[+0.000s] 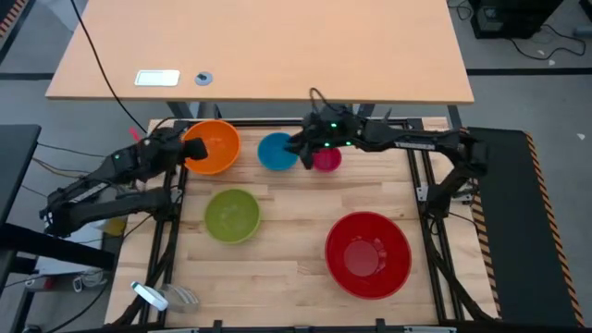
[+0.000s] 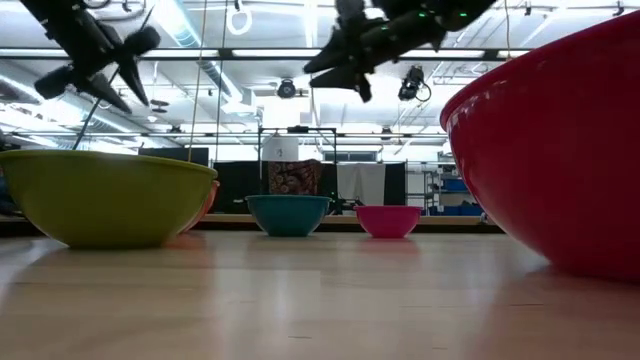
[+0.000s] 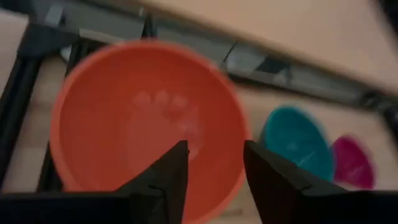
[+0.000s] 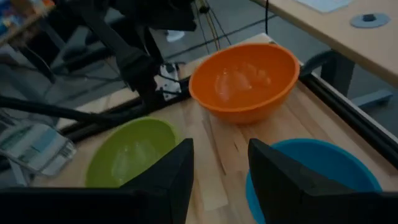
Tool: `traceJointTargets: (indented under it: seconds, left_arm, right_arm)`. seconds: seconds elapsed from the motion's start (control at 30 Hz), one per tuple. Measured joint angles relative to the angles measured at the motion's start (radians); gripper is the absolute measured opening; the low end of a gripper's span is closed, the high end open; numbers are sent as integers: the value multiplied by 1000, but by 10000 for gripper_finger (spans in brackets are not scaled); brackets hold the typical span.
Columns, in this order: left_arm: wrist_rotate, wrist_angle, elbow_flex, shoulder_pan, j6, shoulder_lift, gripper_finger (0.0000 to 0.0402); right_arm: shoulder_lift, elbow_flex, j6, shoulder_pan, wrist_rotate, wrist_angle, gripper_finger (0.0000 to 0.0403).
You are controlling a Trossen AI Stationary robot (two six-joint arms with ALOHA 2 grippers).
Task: Nest bowls inside each other
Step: Stack the orange bowl on top of the red bowl
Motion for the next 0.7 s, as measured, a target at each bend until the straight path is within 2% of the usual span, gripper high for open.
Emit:
traceJointTargets:
  seconds: [0.17, 0.27, 0.57, 0.7]
  left_arm:
    - [173, 26, 0, 36, 86, 123, 171]
    - [214, 9, 0, 47, 108, 215, 171]
    - [224, 40, 0, 47, 261, 513, 171]
    - [347, 135, 0, 47, 350, 609, 171]
  right_arm:
    - [104, 159, -12, 18, 4, -96, 160]
    - [139, 221, -23, 27, 4, -158, 162]
    - [142, 239, -46, 55, 29, -191, 160]
    - [142, 239, -52, 56, 91, -215, 160]
